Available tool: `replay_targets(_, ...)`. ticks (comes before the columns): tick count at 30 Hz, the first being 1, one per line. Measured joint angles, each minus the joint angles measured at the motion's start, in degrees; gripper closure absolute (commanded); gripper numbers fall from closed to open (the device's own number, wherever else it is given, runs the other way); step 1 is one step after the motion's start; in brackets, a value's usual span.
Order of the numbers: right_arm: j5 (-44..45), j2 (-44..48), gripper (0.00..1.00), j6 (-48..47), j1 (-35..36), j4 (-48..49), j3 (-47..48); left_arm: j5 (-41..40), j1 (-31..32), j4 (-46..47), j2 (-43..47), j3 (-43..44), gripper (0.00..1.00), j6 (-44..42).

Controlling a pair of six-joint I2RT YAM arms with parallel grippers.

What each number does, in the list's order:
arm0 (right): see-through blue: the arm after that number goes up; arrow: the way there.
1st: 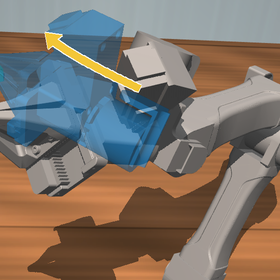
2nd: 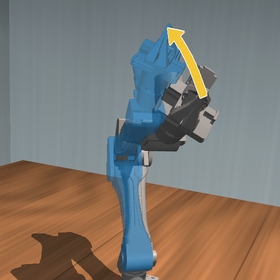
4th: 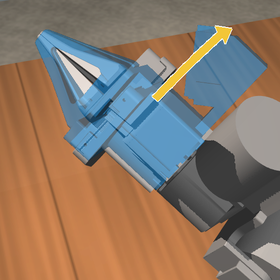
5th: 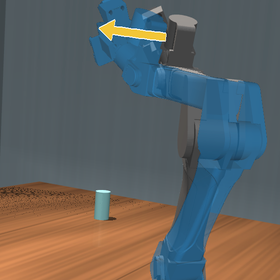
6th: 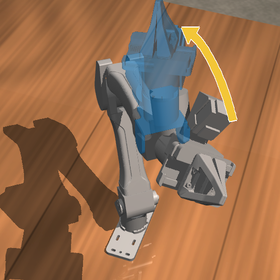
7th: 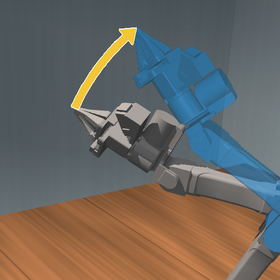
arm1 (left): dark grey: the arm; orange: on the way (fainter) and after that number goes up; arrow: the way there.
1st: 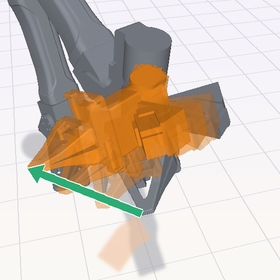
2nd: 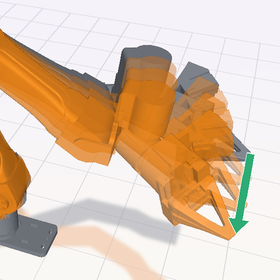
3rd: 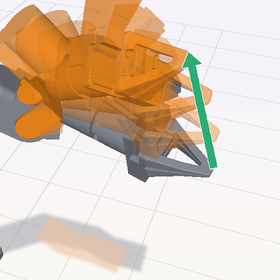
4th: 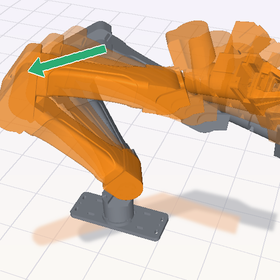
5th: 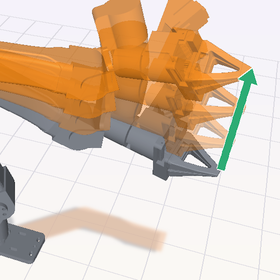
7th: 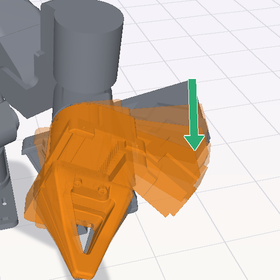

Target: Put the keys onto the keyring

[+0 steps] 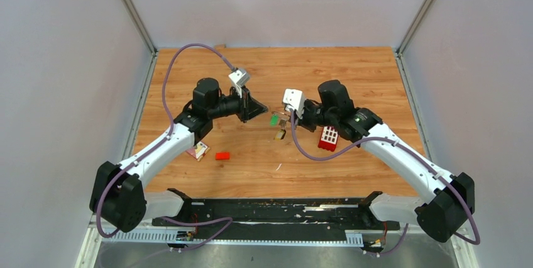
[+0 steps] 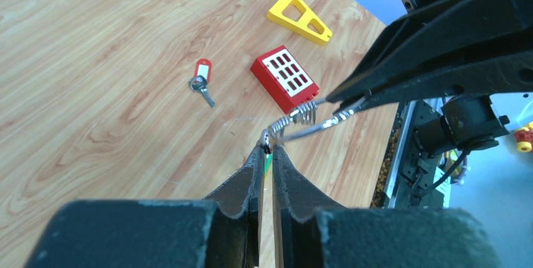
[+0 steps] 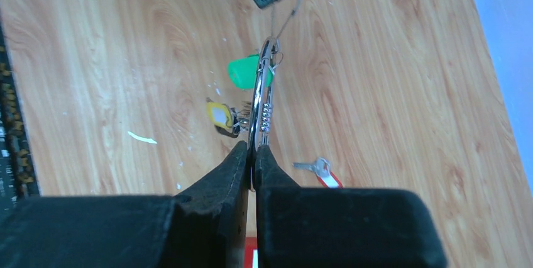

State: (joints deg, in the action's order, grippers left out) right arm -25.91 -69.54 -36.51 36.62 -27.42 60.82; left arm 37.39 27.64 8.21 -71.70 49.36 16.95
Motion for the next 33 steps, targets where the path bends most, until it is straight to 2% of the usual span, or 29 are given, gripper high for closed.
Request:
replay_targets(3, 4.7, 0.0, 1.00, -0.6, 0.2, -0.5, 0.0, 0.3, -0.1, -0.3, 0.0, 0.0, 0.87, -1.6)
replay_targets(5, 7.6, 0.0, 1.00, -1.1, 0.6, -0.9, 0.0, 0.5, -0.1, -1.1, 0.0, 0.3, 0.83, -3.0)
replay_targets(11, 14.1, 0.0, 1.00, -2.7, 2.9, -2.5, 0.2, 2.5, -0.1, -3.3, -1.4, 3.3, 0.47, -5.2)
replay_targets(21, 17.1, 0.0, 1.00, -4.6, 4.4, -6.3, 3.5, 4.9, -0.2, -2.3, -5.7, 3.7, 0.19, -10.1)
replay_targets(27, 15.5, 0.5, 1.00, -4.9, 4.4, -9.1, 5.6, 10.9, -0.2, 5.2, -7.8, -0.4, 0.18, -18.8)
replay_targets(33, 11.6, 1.4, 1.00, -3.7, 4.4, -11.0, 6.3, 13.8, 2.4, 9.4, -10.9, -4.3, 0.18, -29.2)
